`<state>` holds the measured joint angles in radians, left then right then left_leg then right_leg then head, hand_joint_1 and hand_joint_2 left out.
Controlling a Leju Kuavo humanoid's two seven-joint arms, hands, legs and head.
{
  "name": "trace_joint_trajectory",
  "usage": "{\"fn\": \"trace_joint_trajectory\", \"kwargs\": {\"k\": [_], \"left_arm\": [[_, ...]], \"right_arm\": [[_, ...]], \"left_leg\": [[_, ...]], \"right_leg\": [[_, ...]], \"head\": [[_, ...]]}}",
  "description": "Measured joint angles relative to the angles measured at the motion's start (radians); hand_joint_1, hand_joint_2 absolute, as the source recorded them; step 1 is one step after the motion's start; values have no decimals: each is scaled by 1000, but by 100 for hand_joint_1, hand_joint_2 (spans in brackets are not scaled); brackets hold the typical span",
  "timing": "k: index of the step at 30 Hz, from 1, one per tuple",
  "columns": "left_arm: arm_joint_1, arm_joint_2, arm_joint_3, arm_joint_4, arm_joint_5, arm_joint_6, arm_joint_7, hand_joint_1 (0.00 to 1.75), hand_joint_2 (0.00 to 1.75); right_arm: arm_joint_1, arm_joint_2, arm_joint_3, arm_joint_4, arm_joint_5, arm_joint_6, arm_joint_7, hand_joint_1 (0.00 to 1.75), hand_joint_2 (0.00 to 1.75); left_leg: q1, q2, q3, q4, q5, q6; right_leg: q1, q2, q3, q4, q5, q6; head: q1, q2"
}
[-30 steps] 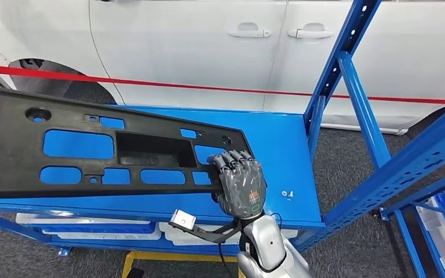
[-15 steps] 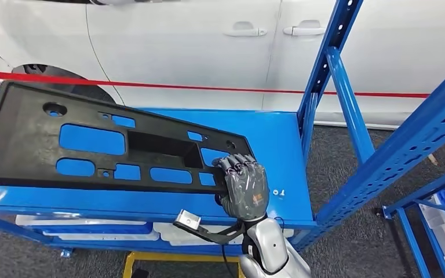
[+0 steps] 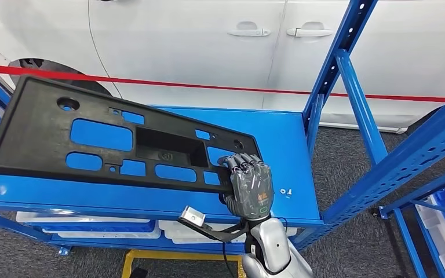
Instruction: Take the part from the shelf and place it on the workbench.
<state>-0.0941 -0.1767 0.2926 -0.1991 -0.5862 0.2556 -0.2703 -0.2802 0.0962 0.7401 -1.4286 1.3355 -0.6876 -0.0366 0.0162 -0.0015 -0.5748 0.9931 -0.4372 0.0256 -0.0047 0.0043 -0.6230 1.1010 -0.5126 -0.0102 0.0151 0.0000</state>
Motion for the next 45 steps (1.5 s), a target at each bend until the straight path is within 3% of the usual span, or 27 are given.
{"fn": "trace_joint_trajectory", "kwargs": {"k": [2, 3, 4, 5, 7, 9, 13, 14, 16, 18, 19, 20, 21, 23, 25, 28, 29, 31, 33, 34, 35, 36, 38, 40, 43, 45], "left_arm": [[-2, -2, 0, 0, 0, -1, 0, 0, 175], [-1, -2, 0, 0, 0, -1, 0, 0, 175], [-1, -2, 1, 0, 0, -2, 0, 0, 175], [0, -2, 1, 0, 0, -3, -1, 0, 175], [-1, -4, 1, 0, -1, -3, -1, 0, 175], [-2, -5, 1, 0, -1, -3, -1, 0, 175], [-3, -6, 3, 0, -4, -2, -1, 0, 175], [-3, -6, 3, 0, -4, -1, -1, 0, 175], [-3, -6, 4, 0, -5, 0, -1, 0, 175], [-2, -6, 4, 0, -5, 0, 0, 0, 175], [-2, -6, 5, 0, -5, 0, 0, 0, 175], [-1, -6, 5, 0, -5, 0, 0, 0, 175], [-1, -6, 5, 0, -5, 0, 1, 0, 175], [-3, -6, 5, 0, -5, 0, 1, 0, 175], [-5, -5, 7, 0, -5, 0, 1, 0, 175], [-4, -6, 11, 0, -5, 1, 1, 0, 175], [-4, -6, 12, 0, -5, 1, 1, 0, 175], [-5, -6, 13, 0, -5, 1, 1, 0, 175], [-5, -6, 14, 0, -5, 1, 1, 0, 175], [-5, -6, 14, 0, -5, 1, 1, 0, 175], [-4, -6, 15, 0, -5, 1, 1, 0, 175], [-3, -7, 15, 0, -5, 1, 1, 0, 175], [-3, -8, 16, 0, -5, 1, 1, 0, 175], [-3, -9, 18, 0, -5, 1, 1, 0, 175], [-4, -10, 21, 0, -5, 3, 1, 0, 175], [-3, -10, 22, 0, -5, 3, 1, 0, 175]], "right_arm": [[4, -2, -6, -2, 0, 0, -4, 171, 175], [7, -4, -9, -3, 0, 0, -5, 171, 175], [11, -6, -12, -3, 0, 0, -6, 171, 175], [14, -7, -14, -3, 0, 0, -6, 171, 175], [16, -10, -18, -4, 0, 0, -7, 171, 175], [17, -9, -20, -8, 0, 0, -10, 171, 175], [19, -9, -22, -14, -1, 0, -13, 171, 175], [20, -9, -23, -14, -1, 0, -13, 171, 175], [20, -9, -23, -16, -1, 0, -14, 171, 175], [21, -9, -23, -18, -1, 0, -15, 171, 175], [22, -9, -23, -18, -1, 0, -15, 171, 175], [24, -9, -23, -18, -1, 0, -15, 171, 175], [25, -9, -24, -18, -1, 0, -15, 171, 175], [26, -9, -26, -19, -1, 0, -15, 171, 175], [26, -9, -28, -21, -1, 0, -15, 171, 175], [27, -9, -29, -23, -1, -1, -15, 171, 175], [27, -9, -30, -24, -1, -1, -15, 171, 175], [27, -10, -32, -25, -1, -1, -15, 171, 175], [30, -12, -33, -25, -1, -1, -15, 171, 175], [32, -14, -34, -25, -1, -1, -15, 171, 175], [34, -16, -34, -25, -1, -1, -15, 171, 175], [36, -17, -35, -25, -1, -1, -15, 171, 175], [36, -18, -35, -25, -2, -1, -15, 171, 175], [37, -18, -36, -26, -3, -1, -15, 171, 175], [39, -18, -37, -27, -4, -1, -14, 171, 175], [39, -17, -37, -28, -4, -1, -13, 171, 175]], "left_leg": [[-1, 2, -6, 1, 3, 6], [-2, 2, -10, 2, 4, 7], [-2, 2, -13, 4, 4, 7], [-2, 2, -15, 8, 5, 7], [-2, 2, -20, 18, 4, 4], [-6, 1, -27, 30, 2, -5], [-5, 0, -36, 35, 5, -28], [-4, 0, -43, 48, -9, -34], [-2, 1, -77, 134, -71, -44], [0, 1, -125, 264, -138, -50], [0, 1, -136, 302, -151, -52], [0, 1, -128, 302, -144, -51], [0, 1, -98, 260, -121, -49], [-3, 1, -11, 114, -67, -39], [-8, 0, 36, 25, -47, -27], [-10, 1, 35, 7, -35, -12], [-7, 2, 35, 0, -27, -5], [-2, 6, 28, -9, -13, 7], [-3, 7, 13, -5, -7, 12], [-4, 7, 6, -1, -4, 11], [-4, 7, 0, 3, -3, 11], [-4, 7, -6, 8, -2, 9], [-4, 6, -16, 21, -2, 5], [-7, 6, -24, 33, -2, -6], [-7, 6, -30, 34, 5, -25], [-4, 5, -42, 59, -20, -36]], "right_leg": [[-2, 0, -52, 123, -69, 6], [-2, 0, -76, 179, -91, 8], [-3, -1, -85, 206, -95, 9], [-4, -1, -75, 195, -81, 9], [-5, -1, -8, 76, -23, 5], [-3, -1, 46, -29, 11, -1], [-1, 1, 47, -54, 25, -23], [-3, -1, 45, -58, 30, -31], [-6, -4, 38, -63, 40, -43], [-5, -6, 28, -62, 47, -46], [-4, -6, 23, -61, 49, -45], [-3, -6, 19, -60, 52, -45], [-3, -6, 17, -59, 54, -43], [-1, -5, 14, -57, 57, -39], [1, -5, 11, -56, 63, -30], [0, -6, 8, -60, 71, -10], [-1, -5, 4, -52, 62, -4], [-1, -4, -27, 21, 5, 5], [-3, -4, -78, 150, -68, 11], [-4, -4, -93, 196, -86, 14], [-6, -4, -92, 208, -85, 15], [-8, -4, -69, 178, -66, 16], [-10, -5, 8, 50, -16, 12], [-8, -4, 52, -36, 8, 5], [-4, -3, 48, -47, 19, -12], [-7, -4, 43, -54, 31, -27]], "head": [[0, 0], [0, 0], [0, 0], [0, 0], [1, 0], [0, 0], [0, 0], [0, 0], [-1, 0], [-1, 0], [-1, 0], [-1, 0], [-1, 0], [-1, 0], [-1, 0], [0, 0], [0, 0], [0, 0], [0, 0], [0, 0], [0, 0], [0, 0], [0, 0], [0, 0], [0, 0], [0, 0]]}}
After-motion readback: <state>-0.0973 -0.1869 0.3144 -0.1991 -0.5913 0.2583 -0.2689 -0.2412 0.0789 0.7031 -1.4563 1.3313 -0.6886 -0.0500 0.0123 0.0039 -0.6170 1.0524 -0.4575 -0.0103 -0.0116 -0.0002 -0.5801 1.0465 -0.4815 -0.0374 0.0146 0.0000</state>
